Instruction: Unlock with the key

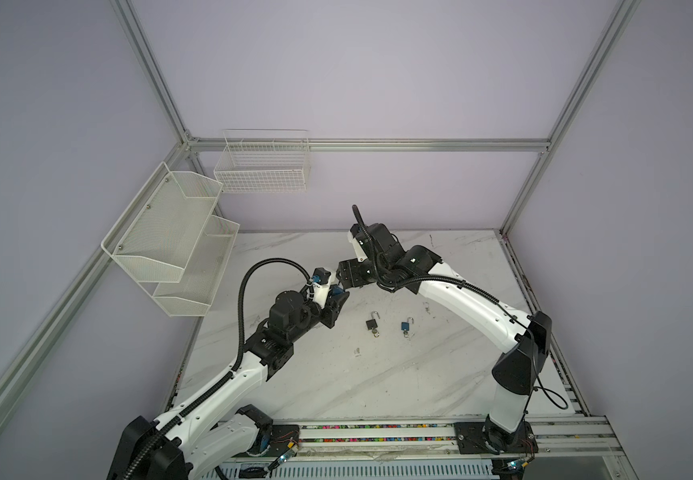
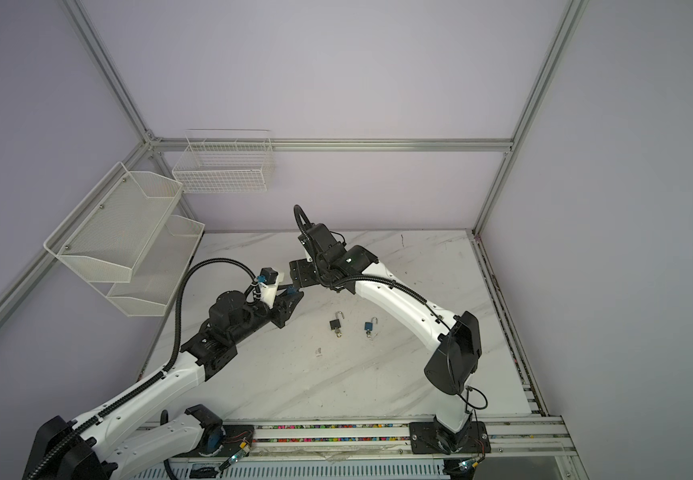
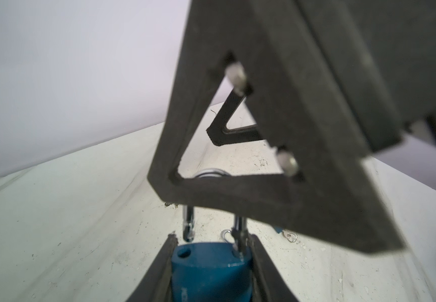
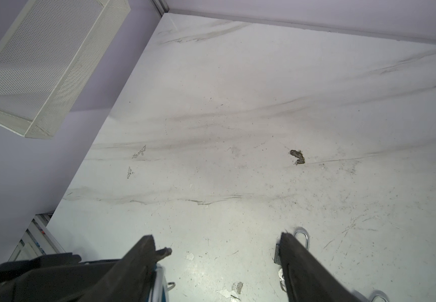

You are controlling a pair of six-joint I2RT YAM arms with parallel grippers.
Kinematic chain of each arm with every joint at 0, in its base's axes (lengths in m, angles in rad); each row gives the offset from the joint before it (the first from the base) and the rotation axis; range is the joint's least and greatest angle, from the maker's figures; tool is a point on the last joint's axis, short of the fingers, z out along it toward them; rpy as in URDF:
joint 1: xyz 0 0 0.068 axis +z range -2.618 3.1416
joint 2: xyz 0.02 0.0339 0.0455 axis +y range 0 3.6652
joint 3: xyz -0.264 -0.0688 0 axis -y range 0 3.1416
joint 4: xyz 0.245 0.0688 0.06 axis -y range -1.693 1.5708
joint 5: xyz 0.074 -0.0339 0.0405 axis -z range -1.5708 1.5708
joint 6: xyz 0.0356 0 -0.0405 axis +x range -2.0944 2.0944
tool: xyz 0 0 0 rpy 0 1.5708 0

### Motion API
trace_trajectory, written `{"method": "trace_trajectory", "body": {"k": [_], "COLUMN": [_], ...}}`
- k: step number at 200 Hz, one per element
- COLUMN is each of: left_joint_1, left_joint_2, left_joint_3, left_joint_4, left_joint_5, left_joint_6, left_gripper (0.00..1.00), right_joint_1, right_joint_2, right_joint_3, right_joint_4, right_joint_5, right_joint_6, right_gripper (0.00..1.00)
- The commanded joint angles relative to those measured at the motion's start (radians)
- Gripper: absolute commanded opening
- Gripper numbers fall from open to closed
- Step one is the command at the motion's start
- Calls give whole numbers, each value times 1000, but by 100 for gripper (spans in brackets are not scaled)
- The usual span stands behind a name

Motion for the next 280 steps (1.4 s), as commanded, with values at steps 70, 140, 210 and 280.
{"method": "trace_trajectory", "body": {"k": [70, 140, 210, 280], "left_joint_1": [3, 3, 3, 3], "left_joint_2": [-42, -18, -5, -27], "left_joint_3": [-70, -67, -53, -83], "left_joint_4": [141, 171, 172, 203], "left_joint_5": [-5, -5, -7, 16], "left_joint_6": [72, 59, 68, 113], "left_gripper": [0, 0, 0, 0], "right_joint_1": [-37, -26, -26, -65], "right_joint_2": [45, 83, 117, 133], "right_joint_3": [125, 203, 222, 232], "right_joint_4": [-156, -163, -229, -305], "right_joint_5": [-45, -98, -28, -53], "right_joint_6": [-85, -130, -131, -121], "right_gripper": [78, 78, 80, 81]}}
